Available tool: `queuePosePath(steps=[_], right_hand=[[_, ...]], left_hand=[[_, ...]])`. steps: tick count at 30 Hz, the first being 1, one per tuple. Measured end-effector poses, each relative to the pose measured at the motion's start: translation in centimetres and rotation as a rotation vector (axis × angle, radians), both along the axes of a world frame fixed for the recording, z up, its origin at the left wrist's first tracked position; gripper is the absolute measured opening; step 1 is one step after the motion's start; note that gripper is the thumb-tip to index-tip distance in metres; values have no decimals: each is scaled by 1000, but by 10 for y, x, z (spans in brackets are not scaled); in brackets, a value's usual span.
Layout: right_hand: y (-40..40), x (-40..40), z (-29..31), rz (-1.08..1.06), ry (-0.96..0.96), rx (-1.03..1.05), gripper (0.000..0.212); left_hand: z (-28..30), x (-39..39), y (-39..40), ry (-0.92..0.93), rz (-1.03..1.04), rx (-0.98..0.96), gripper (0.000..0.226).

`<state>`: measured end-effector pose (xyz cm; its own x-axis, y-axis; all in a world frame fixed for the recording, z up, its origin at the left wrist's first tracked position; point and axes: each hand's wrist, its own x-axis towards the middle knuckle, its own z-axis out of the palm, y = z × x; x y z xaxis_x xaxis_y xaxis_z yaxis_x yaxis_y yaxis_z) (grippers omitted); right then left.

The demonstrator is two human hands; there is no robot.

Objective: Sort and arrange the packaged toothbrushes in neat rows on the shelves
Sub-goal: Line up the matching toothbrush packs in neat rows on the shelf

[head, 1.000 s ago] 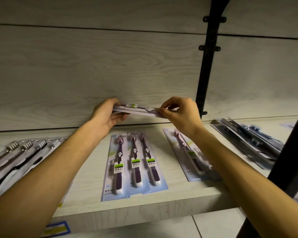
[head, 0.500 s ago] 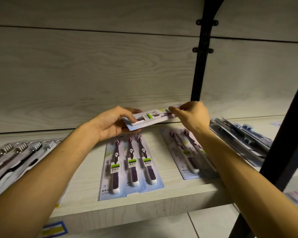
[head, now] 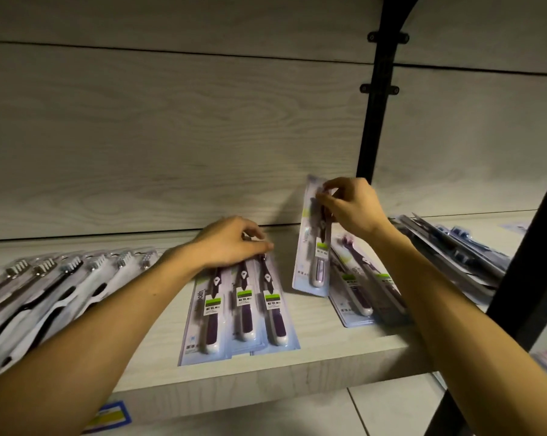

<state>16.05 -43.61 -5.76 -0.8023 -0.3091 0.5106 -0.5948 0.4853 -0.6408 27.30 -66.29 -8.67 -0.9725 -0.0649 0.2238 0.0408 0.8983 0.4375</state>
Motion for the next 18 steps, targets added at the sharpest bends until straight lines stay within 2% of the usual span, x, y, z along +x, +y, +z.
queuePosePath(steps=[2, 4, 8, 12, 18], right_hand=[[3, -1, 3, -42, 30, -65, 17], [4, 0, 4, -18, -7, -59, 11], [-4, 8, -3, 122, -114, 191, 13], [-13, 20, -8, 141, -94, 490, 30], [-18, 30, -8, 189, -168, 491, 27]], left_hand=[[1, 3, 3, 7, 11, -35, 38], [4, 6, 2, -24, -3, 53, 45], [9, 8, 2, -132, -81, 127, 53], [10, 6, 1, -93, -43, 153, 32], [14, 7, 2, -51, -47, 254, 21]])
